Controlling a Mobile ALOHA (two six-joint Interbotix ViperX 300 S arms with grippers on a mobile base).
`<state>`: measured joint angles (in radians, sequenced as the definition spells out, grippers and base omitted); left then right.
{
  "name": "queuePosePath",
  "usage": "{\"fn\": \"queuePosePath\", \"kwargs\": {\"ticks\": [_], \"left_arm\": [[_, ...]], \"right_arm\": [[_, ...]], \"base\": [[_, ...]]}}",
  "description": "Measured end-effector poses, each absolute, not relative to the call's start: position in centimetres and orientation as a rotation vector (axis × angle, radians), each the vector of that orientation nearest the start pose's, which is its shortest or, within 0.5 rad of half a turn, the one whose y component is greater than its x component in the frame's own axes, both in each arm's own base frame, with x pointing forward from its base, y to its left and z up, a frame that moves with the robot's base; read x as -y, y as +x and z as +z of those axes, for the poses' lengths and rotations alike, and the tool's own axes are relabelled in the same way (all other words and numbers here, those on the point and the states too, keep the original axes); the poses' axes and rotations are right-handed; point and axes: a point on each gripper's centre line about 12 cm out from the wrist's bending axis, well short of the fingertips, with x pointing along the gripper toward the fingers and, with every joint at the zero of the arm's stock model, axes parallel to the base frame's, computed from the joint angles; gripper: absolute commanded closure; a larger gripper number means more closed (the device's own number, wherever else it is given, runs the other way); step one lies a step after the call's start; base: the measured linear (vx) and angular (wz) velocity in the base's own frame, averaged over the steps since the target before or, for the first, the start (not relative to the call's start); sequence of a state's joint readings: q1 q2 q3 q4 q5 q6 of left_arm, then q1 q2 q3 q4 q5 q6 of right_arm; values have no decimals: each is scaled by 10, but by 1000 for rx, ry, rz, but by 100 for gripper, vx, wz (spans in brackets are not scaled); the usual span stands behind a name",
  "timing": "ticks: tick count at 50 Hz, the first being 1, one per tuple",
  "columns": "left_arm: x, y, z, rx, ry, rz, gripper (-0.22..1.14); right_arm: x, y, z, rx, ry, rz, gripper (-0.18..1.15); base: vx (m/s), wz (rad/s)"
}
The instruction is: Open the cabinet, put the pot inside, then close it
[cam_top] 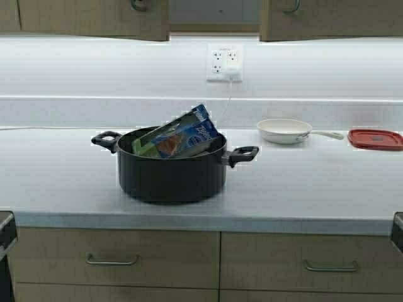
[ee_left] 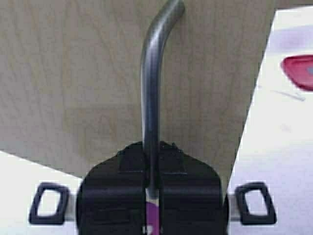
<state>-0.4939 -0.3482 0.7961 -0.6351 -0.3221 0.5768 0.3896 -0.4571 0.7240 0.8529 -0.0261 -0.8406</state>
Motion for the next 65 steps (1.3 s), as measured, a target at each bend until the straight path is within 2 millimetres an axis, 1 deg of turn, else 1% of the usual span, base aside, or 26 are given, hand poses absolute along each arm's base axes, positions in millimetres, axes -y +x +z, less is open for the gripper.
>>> {"fn": "queuePosePath", "kwargs": {"ticks": [12,15,17,19,21,25,28,30,32,35,38,41,43,46,47,49,52,53,54,56,57,58,59,61,65], "left_arm": [[118,302,282,-208,11,-275,89],[112,302,281,-211,7,-258,86],[108,302,281,-210,2,-247,82],[106,302,281,-214,3,-240,74],[104,302,281,-215,2,-237,61],[102,302,280,-229,1,-238,26],[101,301,280,-244,10,-247,0],[100,300,279,-253,17,-252,-13],[99,299,278,-265,21,-258,-16],[97,293,278,-277,26,-269,-13],[98,285,276,-298,31,-293,-6],[103,272,274,-328,39,-346,4],[105,266,276,-336,37,-370,14],[102,259,278,-346,24,-382,37],[102,256,279,-348,25,-389,52],[102,252,282,-351,21,-401,76],[106,245,285,-354,16,-433,103],[108,243,287,-350,17,-444,106],[111,241,288,-345,20,-457,106],[117,239,289,-330,28,-476,99],[120,239,290,-322,28,-483,94],[125,240,291,-311,31,-490,91],[129,241,292,-303,34,-497,86],[138,246,292,-289,38,-502,83],[156,265,289,-277,46,-500,87]], "right_arm": [[-107,299,314,-282,-49,369,90],[-104,299,313,-287,-55,365,88],[-102,300,313,-285,-58,358,82],[-100,301,313,-286,-57,350,73],[-98,303,311,-293,-53,343,59],[-96,304,310,-302,-51,340,26],[-95,304,310,-310,-57,343,6],[-94,303,309,-319,-71,353,0],[-94,301,309,-329,-81,365,0],[-95,294,310,-339,-100,391,1],[-96,285,309,-357,-117,423,3],[-101,271,309,-378,-123,477,4],[-101,262,313,-378,-120,494,6],[-97,253,318,-377,-97,497,13],[-98,248,320,-375,-93,506,17],[-100,242,324,-371,-87,526,27],[-102,237,327,-370,-70,538,51],[-103,237,327,-372,-65,542,61],[-105,237,327,-376,-59,547,72],[-111,238,326,-381,-59,565,91],[-115,239,327,-380,-63,577,99],[-119,241,326,-378,-67,585,104],[-124,243,328,-373,-70,593,106],[-133,249,328,-363,-75,604,102],[-152,266,327,-327,-82,601,87]], "base": [[-11,-13],[-12,-7],[-10,-4],[-10,-3],[-10,-2],[-10,0],[-9,2],[-7,1],[-6,1],[-6,0],[-6,-1],[-6,0],[-8,-1],[-8,-1],[-9,0],[-9,0],[-9,1],[-9,3],[-8,4],[-8,4],[-8,4],[-8,4],[-8,4],[-9,6],[-10,7]]}}
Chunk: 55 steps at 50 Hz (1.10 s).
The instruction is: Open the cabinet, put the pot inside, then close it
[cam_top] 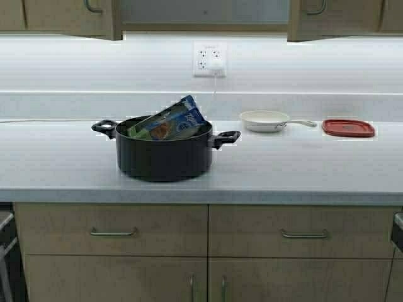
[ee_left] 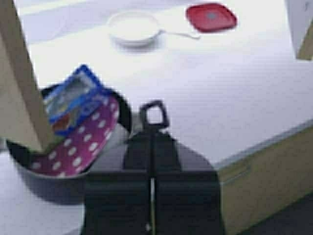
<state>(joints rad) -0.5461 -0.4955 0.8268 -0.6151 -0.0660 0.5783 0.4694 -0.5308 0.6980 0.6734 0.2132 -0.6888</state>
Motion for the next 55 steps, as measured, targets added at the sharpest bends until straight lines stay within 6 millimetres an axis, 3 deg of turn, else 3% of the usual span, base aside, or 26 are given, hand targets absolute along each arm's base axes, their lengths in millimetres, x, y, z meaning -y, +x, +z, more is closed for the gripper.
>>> {"fn": "queuePosePath", "kwargs": {"ticks": [7,21,33,39,47,55], "left_arm": [[192,302,280,-256,52,-485,89],[230,378,266,-192,-36,-385,89],[258,425,260,-171,-86,-375,89],[259,449,258,-151,-112,-348,89],[244,485,252,-137,-135,-291,89],[225,507,248,-142,-124,-253,89]], "right_arm": [[-181,299,331,-258,-84,568,91],[-218,367,361,-169,-76,544,91],[-218,415,349,-186,-84,492,91],[-212,438,342,-192,-88,462,91],[-208,469,329,-223,-105,445,91],[-206,479,324,-241,-114,449,91]], "base": [[-11,5],[-7,3],[-3,1],[0,0],[0,0],[1,0]]}}
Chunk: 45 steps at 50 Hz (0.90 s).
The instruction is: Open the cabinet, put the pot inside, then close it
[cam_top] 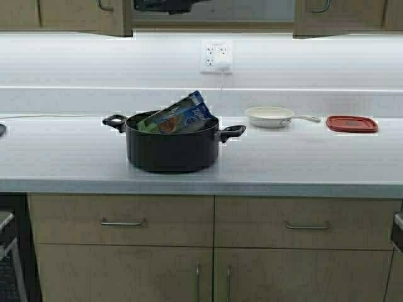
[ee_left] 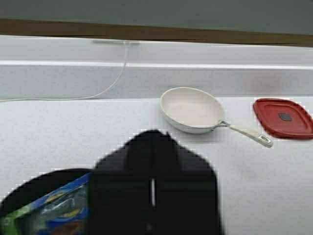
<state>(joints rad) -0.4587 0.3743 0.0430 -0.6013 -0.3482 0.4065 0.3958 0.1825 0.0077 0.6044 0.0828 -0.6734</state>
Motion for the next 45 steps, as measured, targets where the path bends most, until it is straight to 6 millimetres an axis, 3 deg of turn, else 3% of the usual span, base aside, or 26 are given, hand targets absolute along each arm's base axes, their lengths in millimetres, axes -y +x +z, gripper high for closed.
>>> {"fn": "queuePosePath", "kwargs": {"ticks": [9,16,24,28,33,41,45], "left_arm": [[212,499,247,-163,-115,-241,89],[199,481,252,-160,-99,-230,89],[177,459,261,-140,-80,-205,88],[170,448,268,-132,-85,-199,83],[176,426,280,-113,-71,-236,64],[197,381,293,-91,-47,-336,11],[202,358,295,-91,-62,-375,-10]], "right_arm": [[-181,480,320,-262,-123,406,91],[-161,465,321,-273,-123,378,91],[-125,450,327,-271,-125,312,90],[-125,440,333,-260,-123,316,84],[-139,420,342,-245,-116,359,59],[-160,380,349,-245,-55,428,5],[-163,360,343,-270,1,444,-5]], "base": [[1,0],[0,1],[0,0],[0,0],[0,0],[0,0],[0,0]]}}
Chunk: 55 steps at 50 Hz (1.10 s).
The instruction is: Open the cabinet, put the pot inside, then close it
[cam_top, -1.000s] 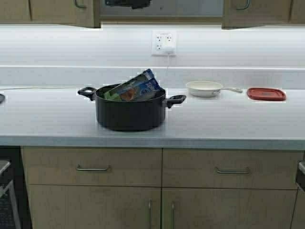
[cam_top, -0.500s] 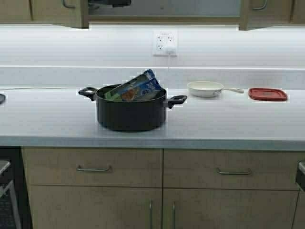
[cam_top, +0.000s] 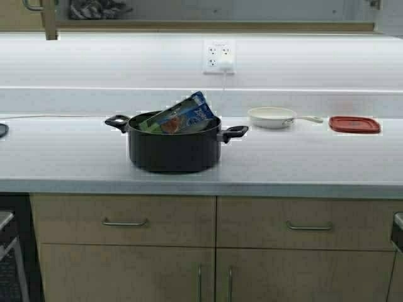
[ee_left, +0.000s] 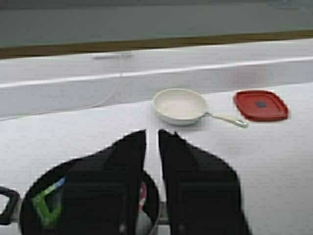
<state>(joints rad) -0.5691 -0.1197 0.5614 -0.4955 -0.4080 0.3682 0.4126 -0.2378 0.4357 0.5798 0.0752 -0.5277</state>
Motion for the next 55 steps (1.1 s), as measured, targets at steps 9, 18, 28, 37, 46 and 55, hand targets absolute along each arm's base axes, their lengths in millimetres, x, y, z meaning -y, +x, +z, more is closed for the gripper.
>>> {"fn": "queuePosePath", "kwargs": {"ticks": [9,18,28,37,46,55], "left_arm": [[193,312,277,-114,-226,-388,-11],[173,271,220,-192,-411,-354,-11],[131,229,152,-184,-587,-279,-11],[114,215,99,-218,-681,-212,-11],[110,225,49,-221,-757,-161,-11],[97,247,11,-179,-917,-75,-11]], "right_arm": [[-184,306,297,-362,203,472,-4],[-197,247,231,-323,379,434,-4],[-175,211,168,-295,607,383,-4],[-175,206,126,-325,679,402,-4],[-174,211,89,-300,730,383,-4],[-168,225,61,-287,806,346,-4]], "base": [[0,0],[0,0],[0,1],[0,1],[0,1],[2,3]]}}
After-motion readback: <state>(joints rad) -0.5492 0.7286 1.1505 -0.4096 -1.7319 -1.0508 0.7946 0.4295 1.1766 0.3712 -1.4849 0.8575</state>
